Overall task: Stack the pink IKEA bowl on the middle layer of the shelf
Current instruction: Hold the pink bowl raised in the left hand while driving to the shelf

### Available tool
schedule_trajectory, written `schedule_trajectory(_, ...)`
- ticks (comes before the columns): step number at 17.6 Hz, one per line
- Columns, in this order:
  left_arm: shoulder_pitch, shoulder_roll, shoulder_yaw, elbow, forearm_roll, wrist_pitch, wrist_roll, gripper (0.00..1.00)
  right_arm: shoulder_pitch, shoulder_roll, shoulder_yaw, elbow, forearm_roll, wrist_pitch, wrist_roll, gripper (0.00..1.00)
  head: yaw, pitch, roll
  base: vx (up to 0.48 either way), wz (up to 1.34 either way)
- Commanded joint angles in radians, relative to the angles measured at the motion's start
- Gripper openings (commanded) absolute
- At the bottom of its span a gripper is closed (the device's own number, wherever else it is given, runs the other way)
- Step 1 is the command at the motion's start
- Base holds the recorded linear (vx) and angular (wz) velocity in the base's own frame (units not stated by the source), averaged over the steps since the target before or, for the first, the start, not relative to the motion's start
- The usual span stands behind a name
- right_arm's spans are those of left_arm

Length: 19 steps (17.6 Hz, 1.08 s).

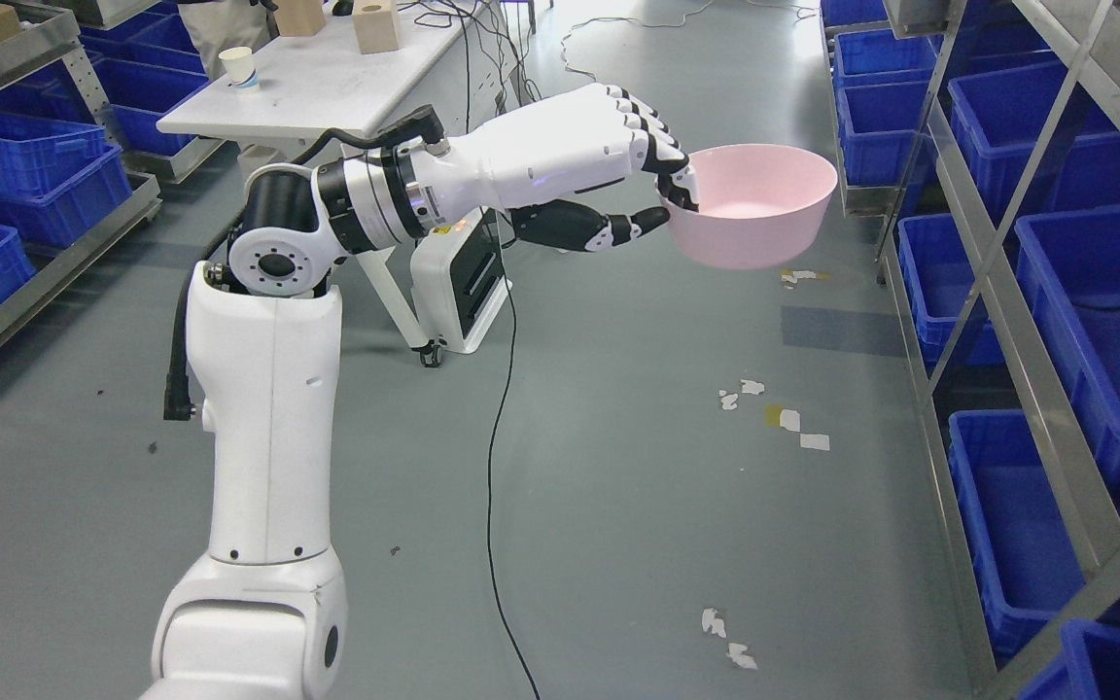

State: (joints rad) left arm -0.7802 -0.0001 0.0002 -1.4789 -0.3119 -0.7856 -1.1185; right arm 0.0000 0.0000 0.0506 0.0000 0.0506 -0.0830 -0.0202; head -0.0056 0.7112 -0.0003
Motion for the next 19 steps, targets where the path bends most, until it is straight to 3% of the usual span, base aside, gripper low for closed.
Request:
schedule_trajectory(1,0.002,0.018,0.003,0.003,-0.001,0.0,0.0,0.01,0.021,-0.018,0.0,-0.017,0.0,0.0,-0.006,1.0,0.0,0.0,0.0,0.307,-0.1)
schedule_trajectory(19,0.002,0.018,0.033,0.006,0.0,0.0,0.0,0.02,0.021,-0.018,0.0,-0.017,0.0,0.0,-0.006,1.0,0.0,0.0,0.0,0.424,-0.09)
